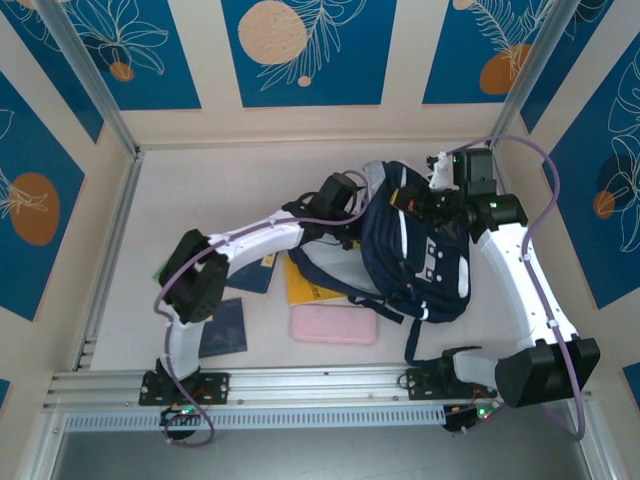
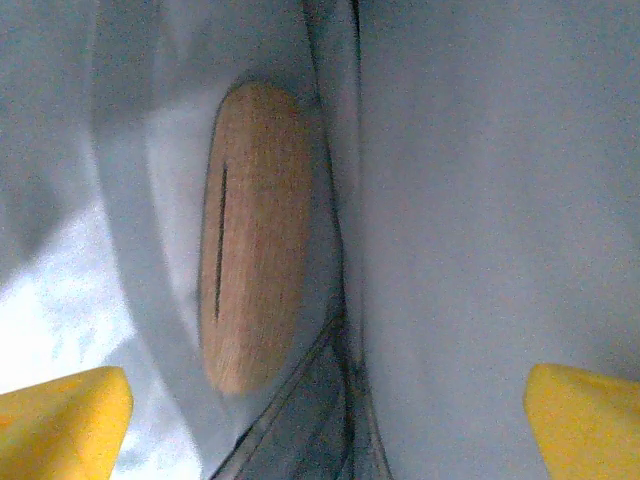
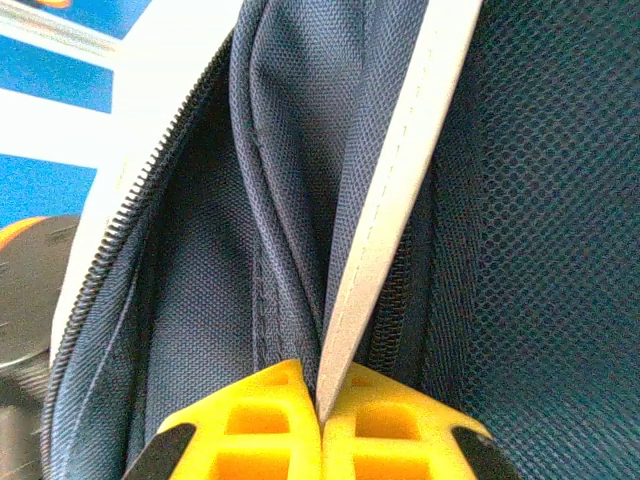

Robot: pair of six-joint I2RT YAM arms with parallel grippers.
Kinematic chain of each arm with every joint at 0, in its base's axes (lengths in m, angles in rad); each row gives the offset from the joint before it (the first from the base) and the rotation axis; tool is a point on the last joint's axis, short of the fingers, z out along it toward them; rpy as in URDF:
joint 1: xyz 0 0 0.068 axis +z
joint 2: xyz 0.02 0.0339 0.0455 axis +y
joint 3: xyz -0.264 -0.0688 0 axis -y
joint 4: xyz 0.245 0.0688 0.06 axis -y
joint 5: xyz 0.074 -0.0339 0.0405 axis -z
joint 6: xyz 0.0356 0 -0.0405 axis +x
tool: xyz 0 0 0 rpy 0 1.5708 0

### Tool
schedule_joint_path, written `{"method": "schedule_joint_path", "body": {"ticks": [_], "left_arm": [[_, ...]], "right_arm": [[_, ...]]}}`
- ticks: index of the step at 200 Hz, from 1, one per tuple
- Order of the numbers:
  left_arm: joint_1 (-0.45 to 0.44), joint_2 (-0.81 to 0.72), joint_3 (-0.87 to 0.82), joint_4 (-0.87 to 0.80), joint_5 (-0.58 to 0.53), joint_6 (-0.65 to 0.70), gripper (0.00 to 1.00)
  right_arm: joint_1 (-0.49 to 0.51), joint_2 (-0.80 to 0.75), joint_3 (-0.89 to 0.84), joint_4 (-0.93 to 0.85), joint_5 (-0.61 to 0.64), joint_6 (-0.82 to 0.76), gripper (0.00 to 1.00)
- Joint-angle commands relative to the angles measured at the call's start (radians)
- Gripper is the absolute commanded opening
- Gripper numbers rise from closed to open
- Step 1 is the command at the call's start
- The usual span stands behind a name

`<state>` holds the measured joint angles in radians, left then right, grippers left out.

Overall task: Pack the student bag
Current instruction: Place a glasses case in the student bag, then close the student bag at the middle-right of the table.

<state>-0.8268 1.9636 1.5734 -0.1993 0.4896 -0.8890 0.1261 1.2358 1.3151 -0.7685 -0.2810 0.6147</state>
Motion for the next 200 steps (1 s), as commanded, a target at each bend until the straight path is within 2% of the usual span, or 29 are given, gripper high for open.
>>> {"method": "schedule_joint_path", "body": {"ticks": [1,35,69,95,122,163,190,200], "left_arm": [[0.017,-0.156,-0.023,-0.165,-0.062,0.139,1.00],[0.059,-0.288,-0.060,-0.356,-0.170,0.201,1.00],[0.082,-0.394,-0.082,-0.534,-0.338,0.275,1.00],[0.119,-0.490,-0.204,-0.499,-0.359,0.215,1.00],[0.147,-0.546,-0.293,-0.461,-0.338,0.186,1.00],[0.170,-0.526,-0.266,-0.521,-0.367,0.227,1.00],[0.189,-0.499,-0.254,-0.537,-0.363,0.230,1.00],[0.196,-0.491,-0.250,-0.534,-0.358,0.230,1.00]], "right_arm": [[-0.001,0.034,0.100,-0.093,0.271,-0.108,0.00],[0.052,0.101,0.192,-0.108,0.607,-0.299,0.00],[0.103,0.171,0.231,-0.064,0.786,-0.459,0.00],[0.106,0.201,0.197,-0.016,0.901,-0.514,0.00],[0.054,0.226,0.196,-0.011,0.871,-0.451,0.00],[0.018,0.309,0.261,-0.015,0.839,-0.462,0.00],[0.017,0.358,0.244,-0.027,0.814,-0.449,0.00],[0.018,0.371,0.225,-0.029,0.779,-0.432,0.07]]}}
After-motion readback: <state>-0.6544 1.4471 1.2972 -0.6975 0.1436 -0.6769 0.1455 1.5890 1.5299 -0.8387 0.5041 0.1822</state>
